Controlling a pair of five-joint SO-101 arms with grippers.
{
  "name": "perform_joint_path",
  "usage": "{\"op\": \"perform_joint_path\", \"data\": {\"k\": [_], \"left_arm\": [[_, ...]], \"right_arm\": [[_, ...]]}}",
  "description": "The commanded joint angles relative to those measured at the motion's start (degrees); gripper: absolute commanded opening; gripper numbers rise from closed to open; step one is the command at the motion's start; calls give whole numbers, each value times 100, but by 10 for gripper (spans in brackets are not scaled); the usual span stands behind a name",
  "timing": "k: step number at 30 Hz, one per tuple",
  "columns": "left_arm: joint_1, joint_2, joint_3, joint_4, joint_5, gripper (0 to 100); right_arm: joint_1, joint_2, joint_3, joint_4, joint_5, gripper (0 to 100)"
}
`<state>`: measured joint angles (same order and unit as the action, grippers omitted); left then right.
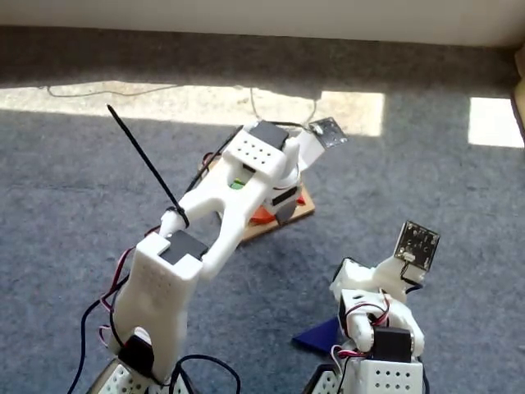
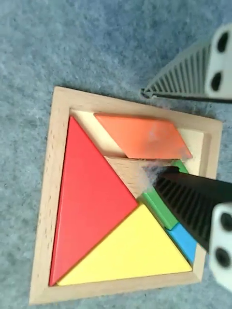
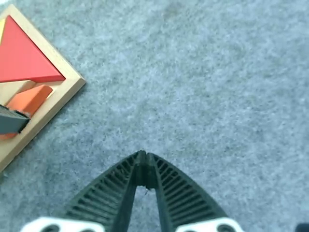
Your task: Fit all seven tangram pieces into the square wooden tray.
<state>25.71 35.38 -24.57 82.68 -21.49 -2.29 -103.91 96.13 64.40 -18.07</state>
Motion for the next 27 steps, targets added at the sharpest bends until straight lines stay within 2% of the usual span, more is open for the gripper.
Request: {"op": "perform_joint_path", "data": {"k": [1, 8, 22, 27], "left_arm": [[-48, -92, -444, 255, 70, 223], [-400, -48, -620, 396, 35, 130], [-145, 787, -409, -158, 26, 130], [-75, 796, -857, -141, 79, 130]], "right_arm": [[66, -48, 778, 31, 70, 10], [66, -48, 778, 31, 70, 10], [66, -48, 778, 31, 70, 10], [66, -48, 778, 31, 70, 10]]}}
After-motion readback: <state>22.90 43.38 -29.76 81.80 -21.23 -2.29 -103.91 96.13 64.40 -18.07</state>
